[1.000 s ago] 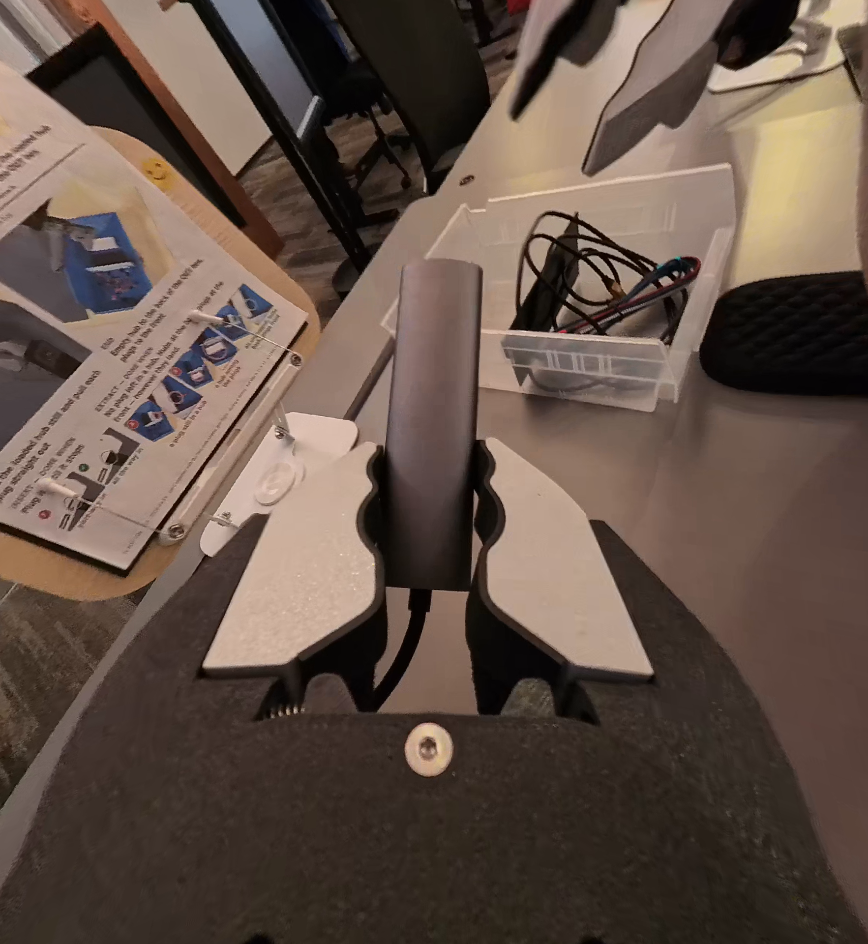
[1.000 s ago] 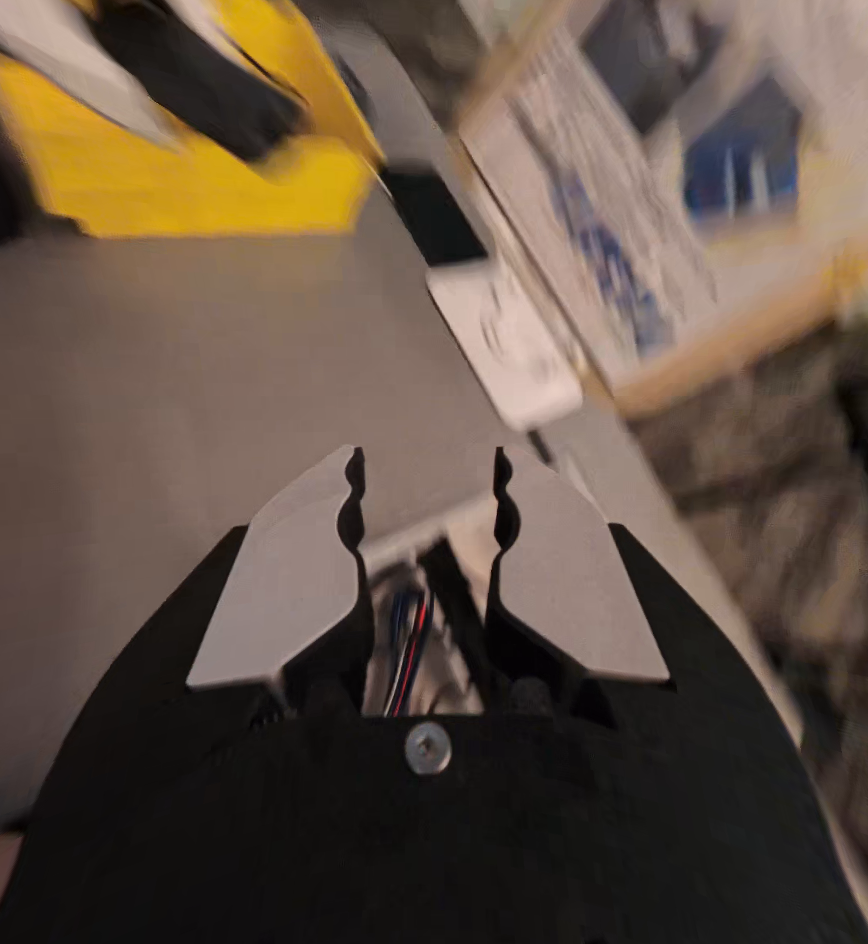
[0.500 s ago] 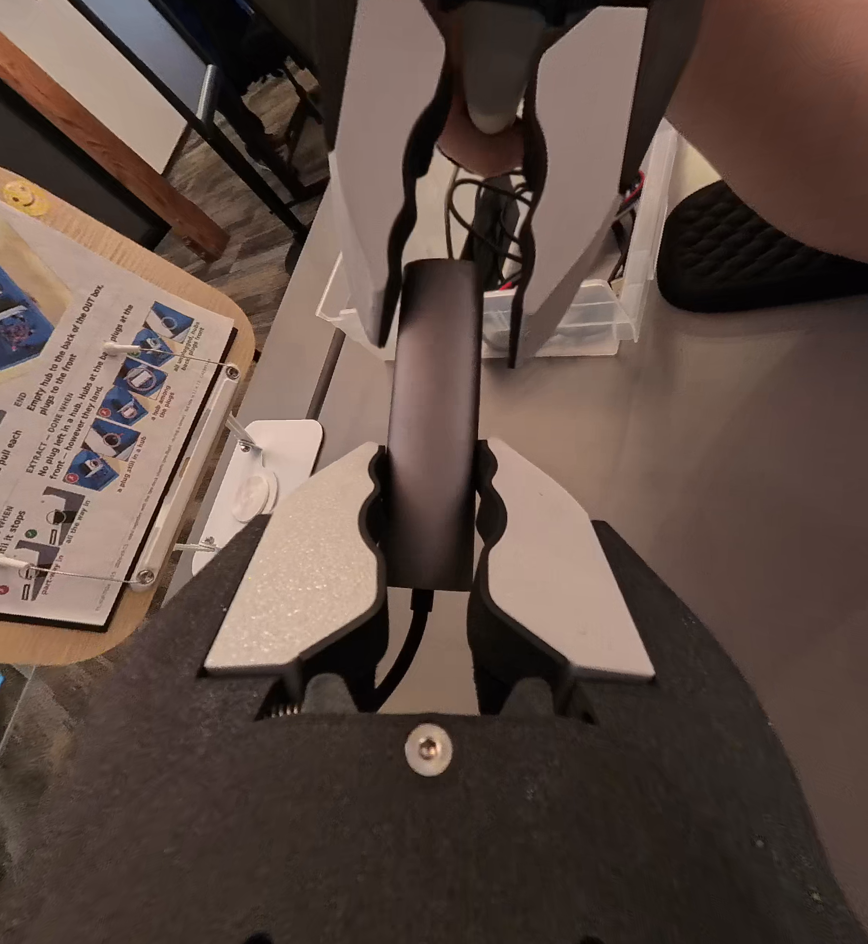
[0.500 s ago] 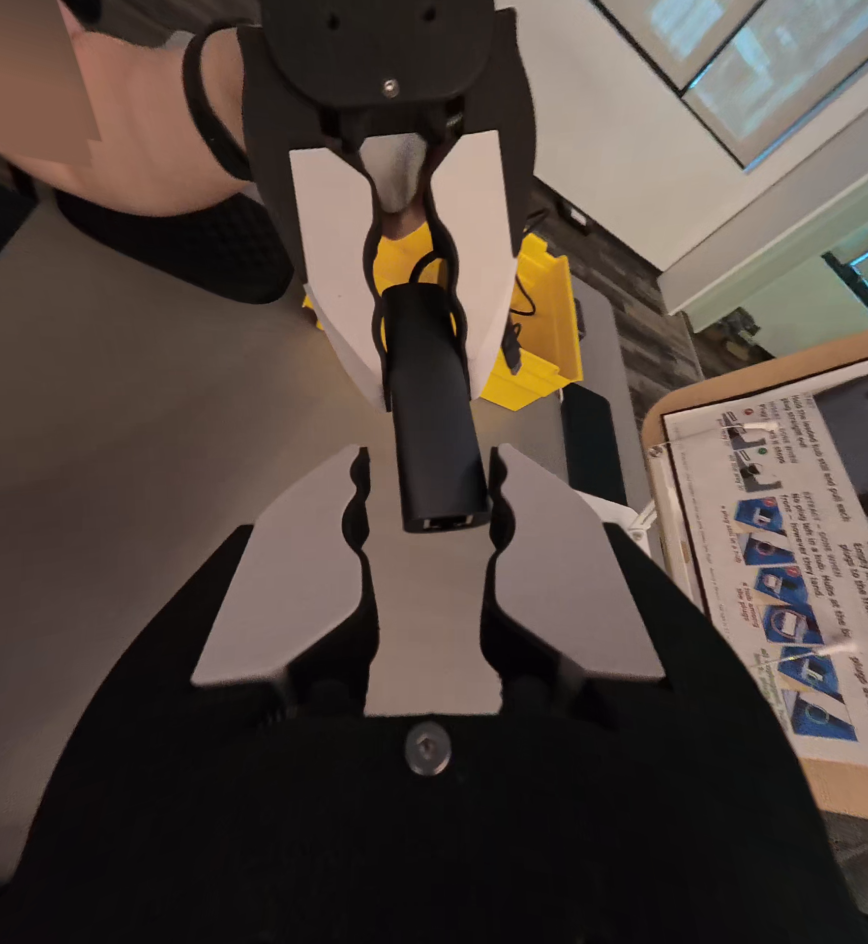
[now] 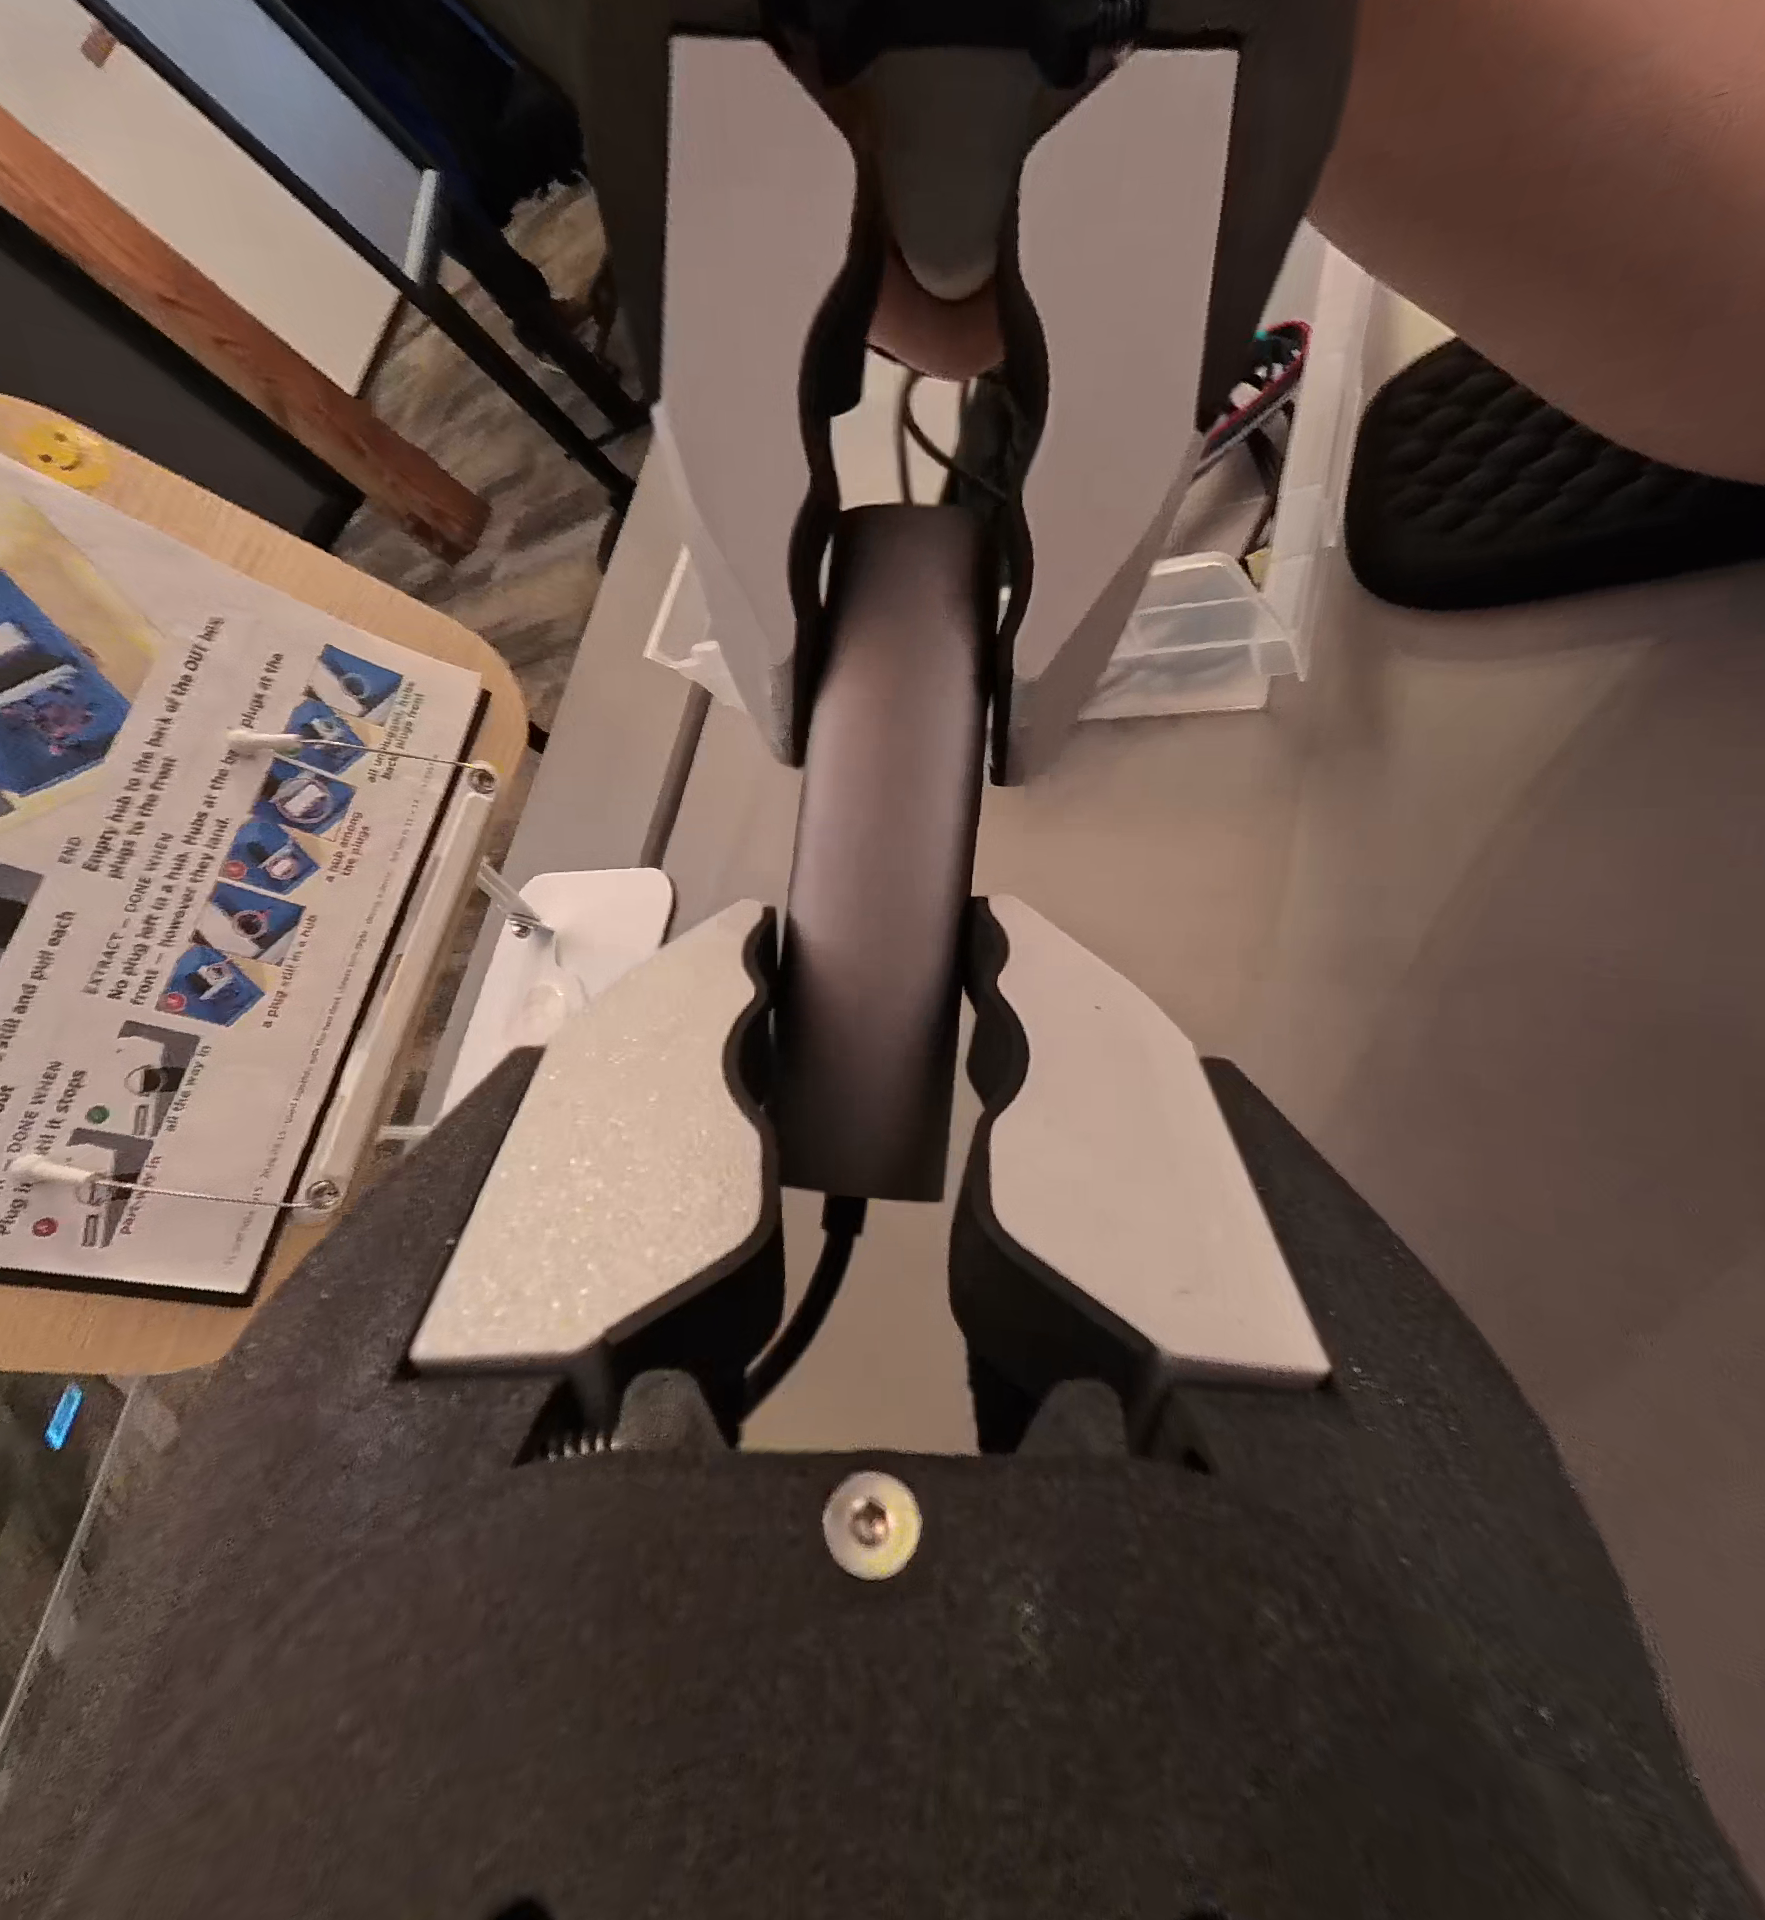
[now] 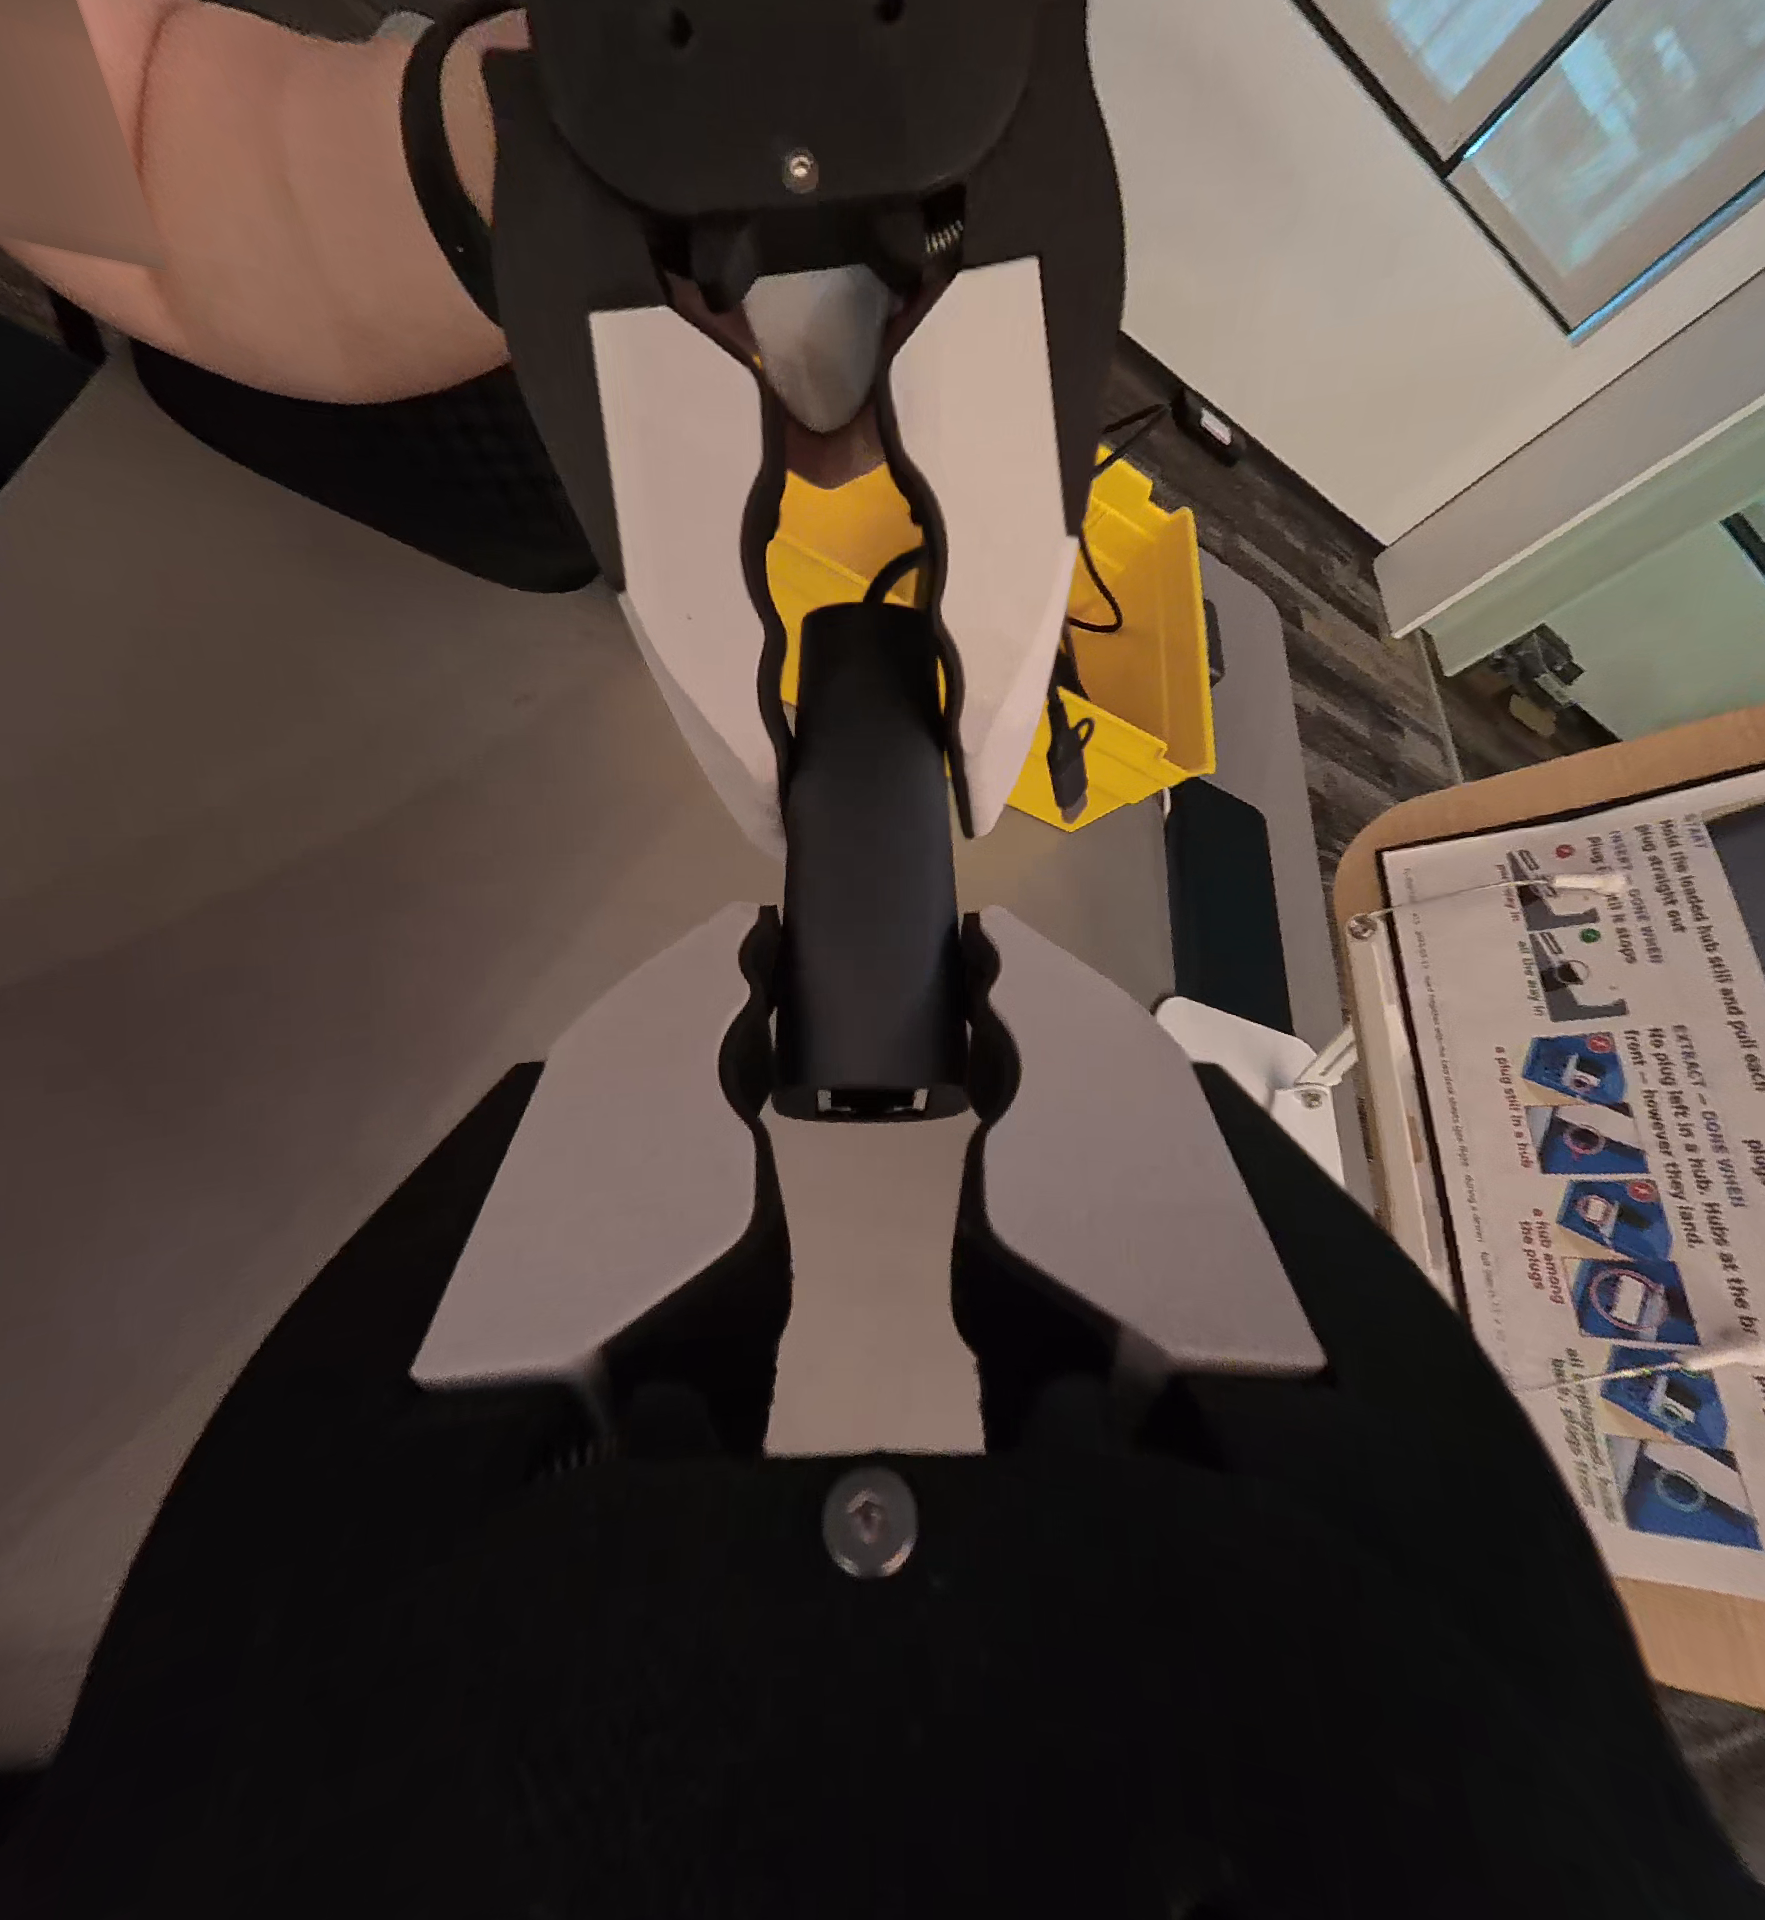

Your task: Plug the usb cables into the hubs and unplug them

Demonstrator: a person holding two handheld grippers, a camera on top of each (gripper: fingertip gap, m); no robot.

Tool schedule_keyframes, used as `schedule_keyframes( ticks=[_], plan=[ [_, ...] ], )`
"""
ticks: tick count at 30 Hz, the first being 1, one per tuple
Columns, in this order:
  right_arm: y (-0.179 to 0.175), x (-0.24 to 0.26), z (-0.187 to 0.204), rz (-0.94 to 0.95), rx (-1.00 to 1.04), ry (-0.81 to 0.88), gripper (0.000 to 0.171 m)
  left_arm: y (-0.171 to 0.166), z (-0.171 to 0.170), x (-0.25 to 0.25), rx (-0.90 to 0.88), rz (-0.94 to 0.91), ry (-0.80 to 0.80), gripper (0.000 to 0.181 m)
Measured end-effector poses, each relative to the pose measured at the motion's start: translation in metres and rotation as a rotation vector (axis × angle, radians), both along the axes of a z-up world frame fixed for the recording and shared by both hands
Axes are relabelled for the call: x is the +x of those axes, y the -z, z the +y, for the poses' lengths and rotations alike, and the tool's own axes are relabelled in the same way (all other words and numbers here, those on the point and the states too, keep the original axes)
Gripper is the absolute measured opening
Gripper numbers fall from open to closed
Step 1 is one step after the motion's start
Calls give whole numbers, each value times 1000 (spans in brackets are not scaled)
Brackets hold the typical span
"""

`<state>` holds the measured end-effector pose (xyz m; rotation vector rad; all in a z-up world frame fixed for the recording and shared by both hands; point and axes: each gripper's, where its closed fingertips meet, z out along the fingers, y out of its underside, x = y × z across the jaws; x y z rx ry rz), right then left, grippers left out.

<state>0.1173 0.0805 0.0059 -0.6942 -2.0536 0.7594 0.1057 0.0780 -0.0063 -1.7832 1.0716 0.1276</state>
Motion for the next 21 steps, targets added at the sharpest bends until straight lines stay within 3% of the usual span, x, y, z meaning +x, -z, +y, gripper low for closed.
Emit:
schedule_keyframes(
  ticks=[6,12,21],
  plan=[
    [-6,6,32,15,63,164,34,-26,-2,-22,99,-69,-52,61],
    [-24,45,78,74,48,309,34,-59,-16,-61,153,-181,-128,57],
    [-48,147,122,216,-238,385,34,-71,-25,-63,203,-178,-140,52]
  ],
)
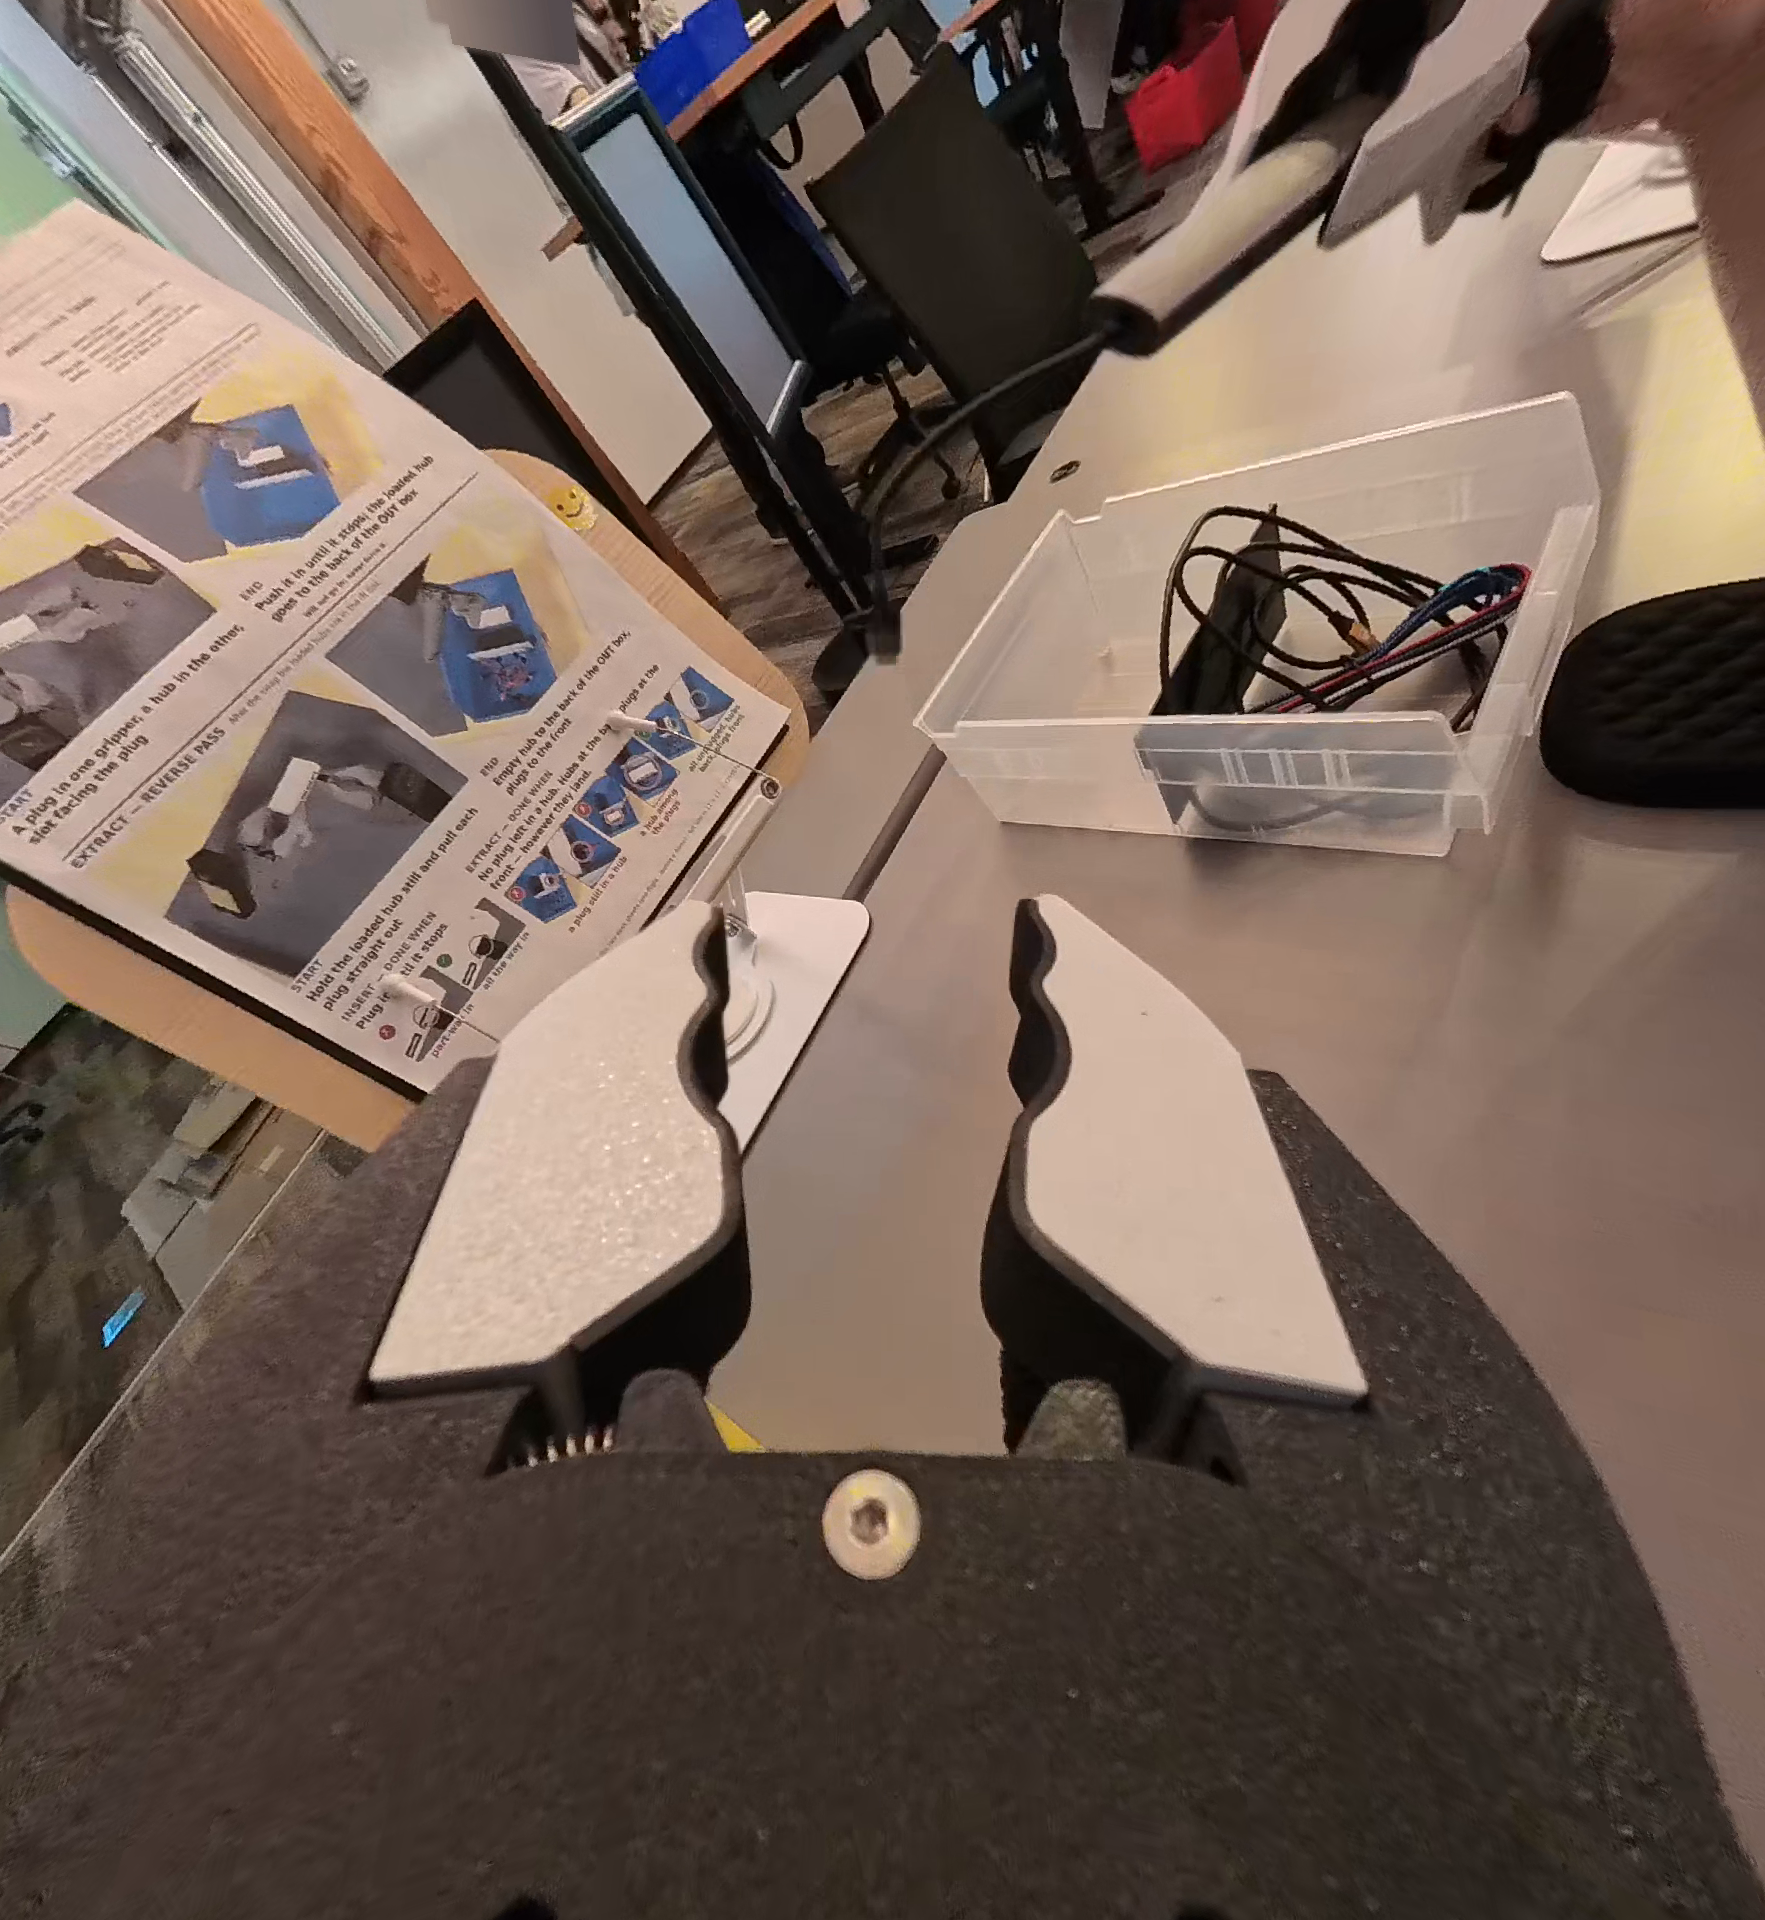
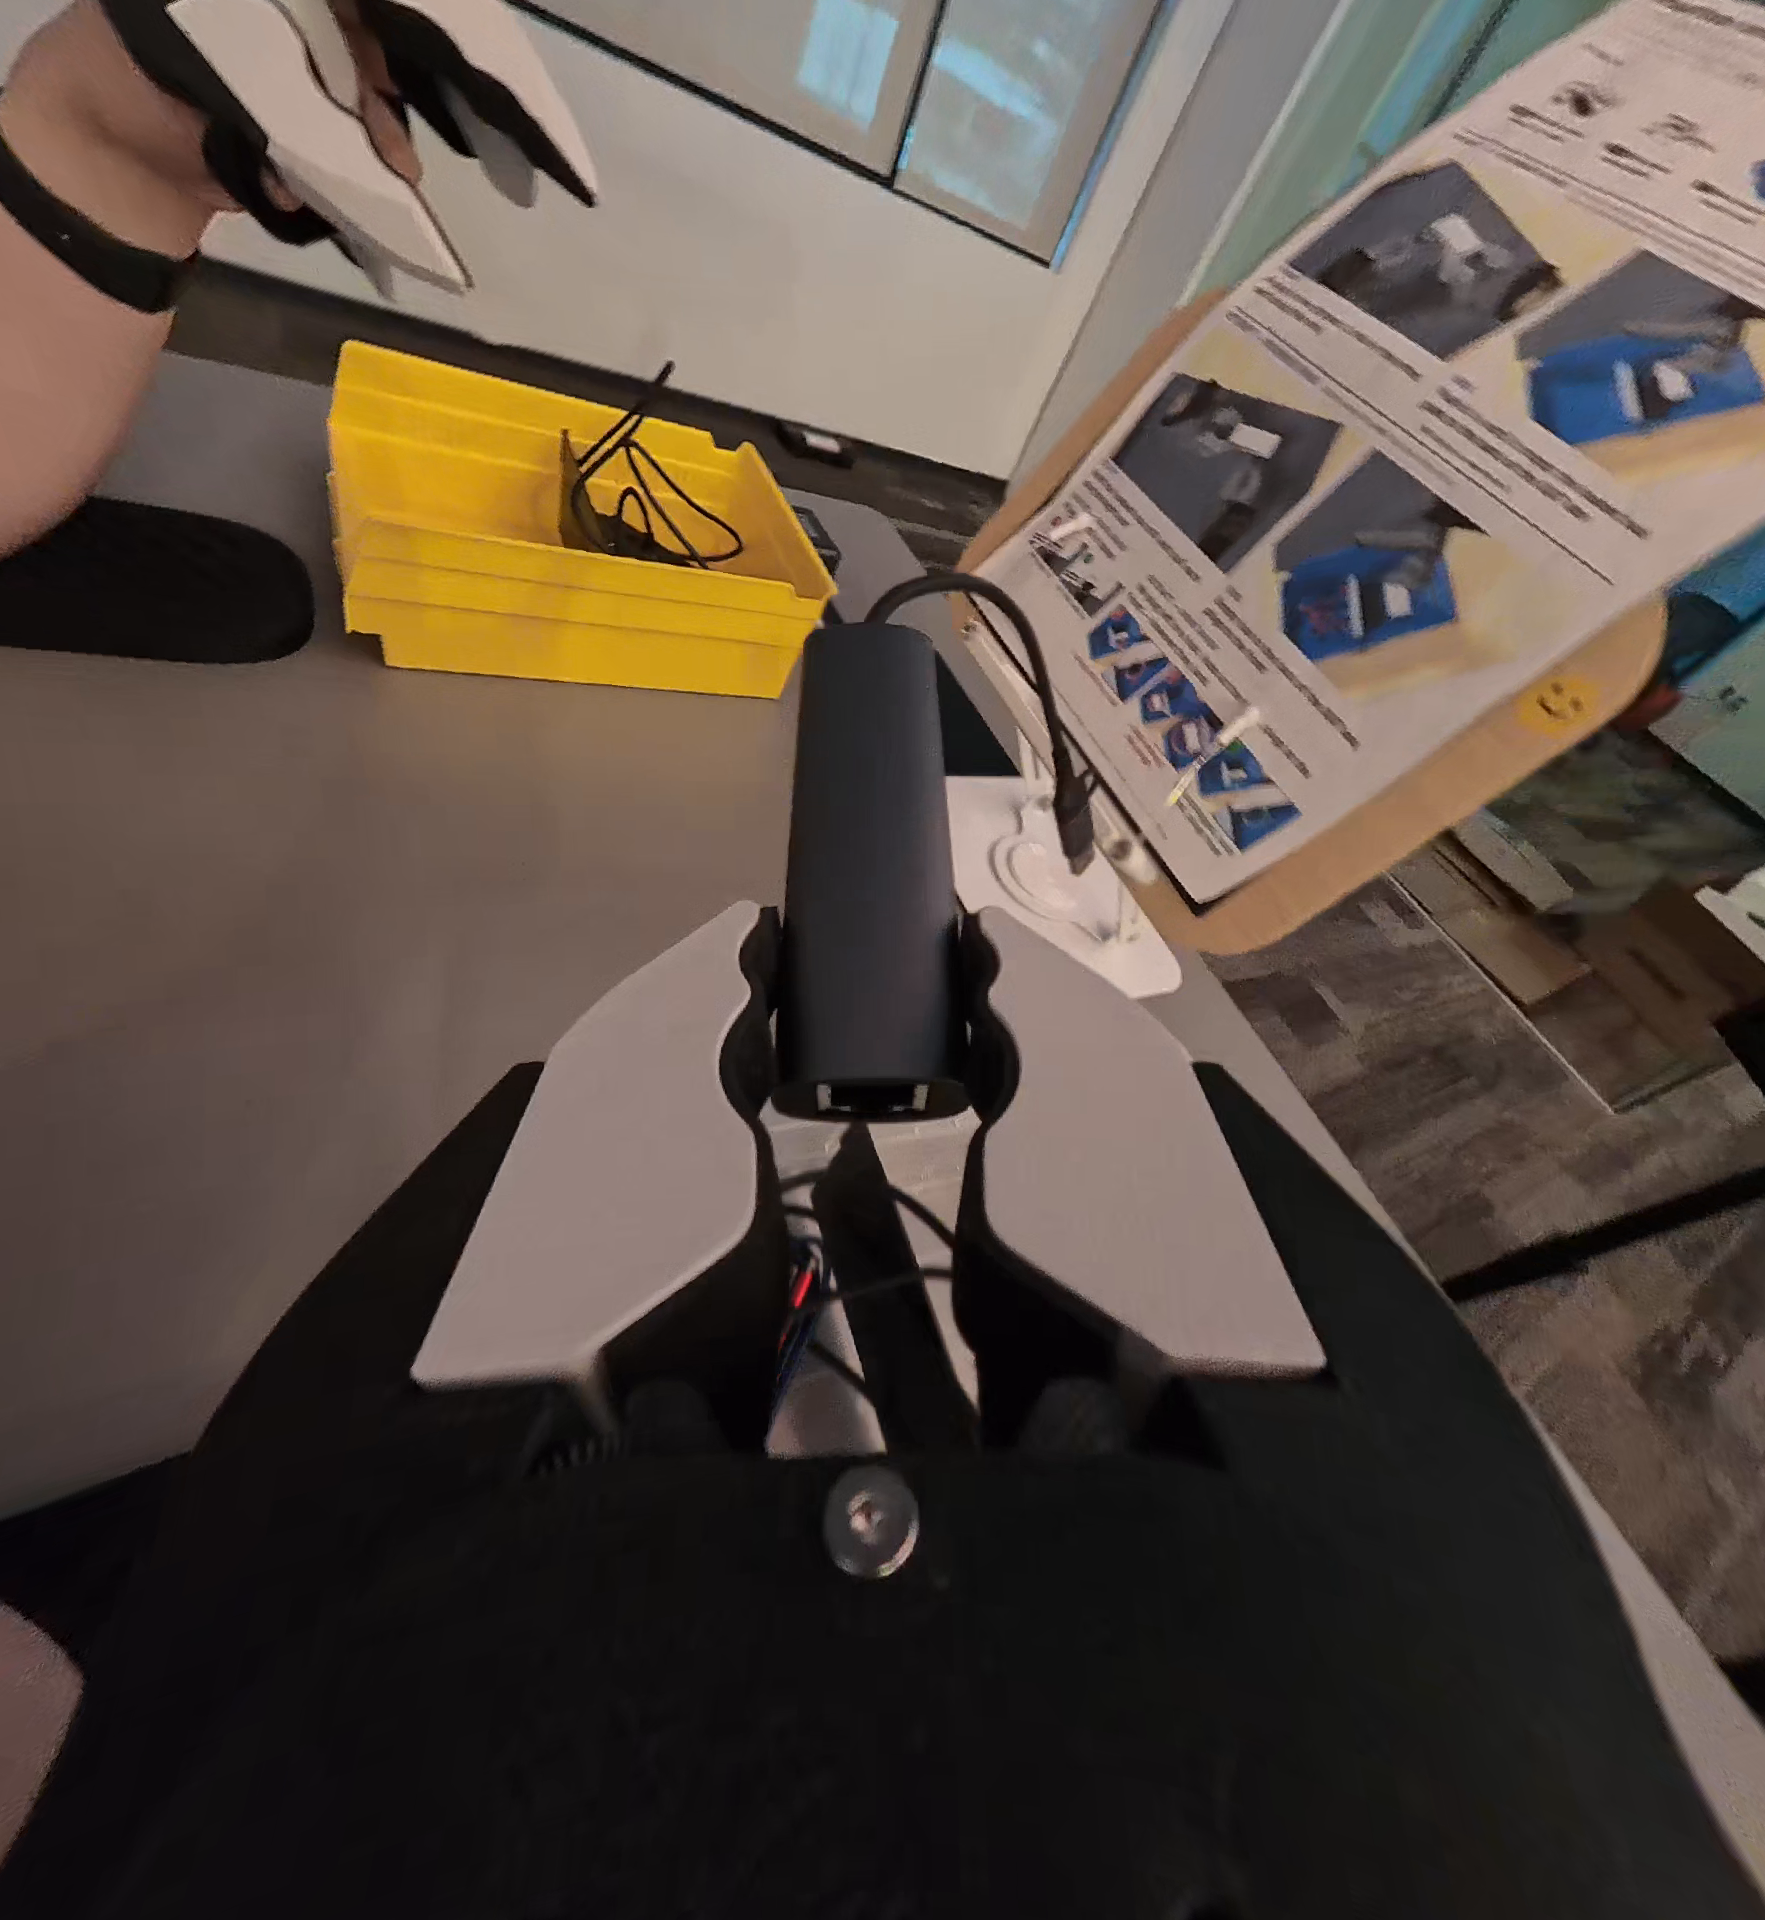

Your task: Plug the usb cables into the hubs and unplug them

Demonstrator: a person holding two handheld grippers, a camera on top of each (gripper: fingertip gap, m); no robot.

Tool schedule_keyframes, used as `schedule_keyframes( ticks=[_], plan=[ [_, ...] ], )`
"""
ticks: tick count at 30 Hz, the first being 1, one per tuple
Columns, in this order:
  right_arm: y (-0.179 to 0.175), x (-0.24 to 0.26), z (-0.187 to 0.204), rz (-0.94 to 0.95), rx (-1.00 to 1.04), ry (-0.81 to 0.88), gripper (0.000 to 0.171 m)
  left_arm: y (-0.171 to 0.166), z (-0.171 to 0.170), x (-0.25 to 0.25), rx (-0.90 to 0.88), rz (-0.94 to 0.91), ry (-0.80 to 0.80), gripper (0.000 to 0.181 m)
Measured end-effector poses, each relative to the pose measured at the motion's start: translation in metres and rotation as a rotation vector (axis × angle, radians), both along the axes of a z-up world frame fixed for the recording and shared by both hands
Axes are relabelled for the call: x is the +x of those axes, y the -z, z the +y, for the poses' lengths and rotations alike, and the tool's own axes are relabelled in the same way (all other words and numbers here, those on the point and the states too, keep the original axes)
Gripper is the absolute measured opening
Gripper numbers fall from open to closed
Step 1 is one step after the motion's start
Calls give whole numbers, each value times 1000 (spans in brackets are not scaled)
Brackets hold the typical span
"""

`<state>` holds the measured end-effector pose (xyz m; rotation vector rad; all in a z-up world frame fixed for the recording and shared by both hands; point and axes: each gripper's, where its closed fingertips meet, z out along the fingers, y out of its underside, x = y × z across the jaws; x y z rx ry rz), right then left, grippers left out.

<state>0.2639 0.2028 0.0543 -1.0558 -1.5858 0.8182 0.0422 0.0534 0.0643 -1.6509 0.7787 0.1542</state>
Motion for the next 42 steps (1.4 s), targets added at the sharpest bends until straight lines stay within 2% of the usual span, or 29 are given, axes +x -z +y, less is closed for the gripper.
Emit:
schedule_keyframes(
  ticks=[9,22,28,34,42],
  plan=[
    [20,50,35,0,-131,143,34,8,4,3,-32,11,-9,52],
    [83,39,72,-179,-362,137,33,23,12,3,-86,41,-18,50],
    [117,16,99,-441,-353,114,34,30,15,7,-106,60,-7,50],
    [141,5,124,-757,-294,3,34,41,23,10,-135,80,-9,49],
    [181,-4,145,-974,-420,-80,35,73,40,21,-203,155,-14,48]
  ],
)
